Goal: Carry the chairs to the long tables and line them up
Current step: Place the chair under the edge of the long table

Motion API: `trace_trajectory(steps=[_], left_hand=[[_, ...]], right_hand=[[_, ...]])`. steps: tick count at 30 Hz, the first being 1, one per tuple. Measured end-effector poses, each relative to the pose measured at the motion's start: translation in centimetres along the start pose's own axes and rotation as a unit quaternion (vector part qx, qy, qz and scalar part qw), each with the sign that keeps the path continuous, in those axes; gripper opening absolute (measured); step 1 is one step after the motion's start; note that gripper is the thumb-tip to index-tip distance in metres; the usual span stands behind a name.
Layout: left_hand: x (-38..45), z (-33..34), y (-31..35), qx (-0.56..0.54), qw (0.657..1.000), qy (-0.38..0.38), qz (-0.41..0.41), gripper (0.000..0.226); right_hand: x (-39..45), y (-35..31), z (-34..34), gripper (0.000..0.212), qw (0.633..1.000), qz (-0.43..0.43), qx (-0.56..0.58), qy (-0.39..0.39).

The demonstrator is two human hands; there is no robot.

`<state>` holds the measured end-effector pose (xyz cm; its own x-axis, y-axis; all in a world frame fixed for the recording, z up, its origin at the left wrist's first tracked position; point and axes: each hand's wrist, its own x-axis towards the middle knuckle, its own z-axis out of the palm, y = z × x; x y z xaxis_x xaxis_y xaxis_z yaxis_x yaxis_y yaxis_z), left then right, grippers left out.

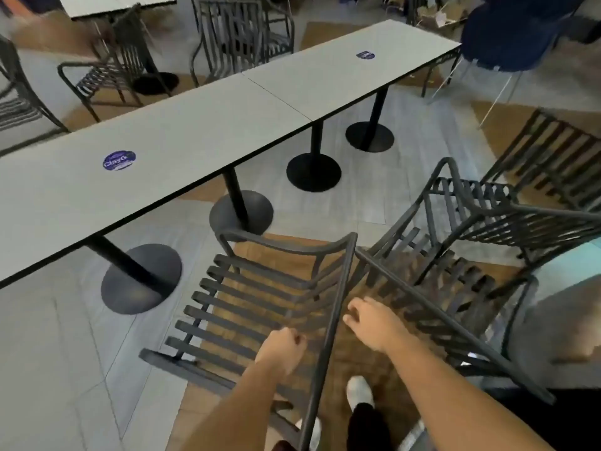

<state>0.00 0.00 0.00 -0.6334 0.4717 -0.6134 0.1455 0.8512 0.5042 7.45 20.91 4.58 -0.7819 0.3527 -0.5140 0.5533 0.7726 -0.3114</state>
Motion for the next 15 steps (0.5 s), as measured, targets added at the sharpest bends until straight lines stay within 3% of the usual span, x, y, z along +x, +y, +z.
trace_trajectory(steps=[7, 11, 15], left_hand=[[0.3, 2.5, -1.1, -0.031, 0.997, 0.020, -0.068, 0.031], [-0.4, 5.0, 0.0, -0.097, 0.987, 0.030, -0.123, 0.041], [-0.2, 7.8, 1.7, -0.153, 0.976, 0.046, -0.149, 0.065]], right_hand=[[6.0, -0.1, -0.4, 0.048, 0.989, -0.115, -0.097, -0.002], [9.0, 1.1, -0.1, 0.061, 0.941, -0.210, -0.255, -0.077], [11.5, 2.5, 0.2, 0.065, 0.897, -0.267, -0.341, -0.093]])
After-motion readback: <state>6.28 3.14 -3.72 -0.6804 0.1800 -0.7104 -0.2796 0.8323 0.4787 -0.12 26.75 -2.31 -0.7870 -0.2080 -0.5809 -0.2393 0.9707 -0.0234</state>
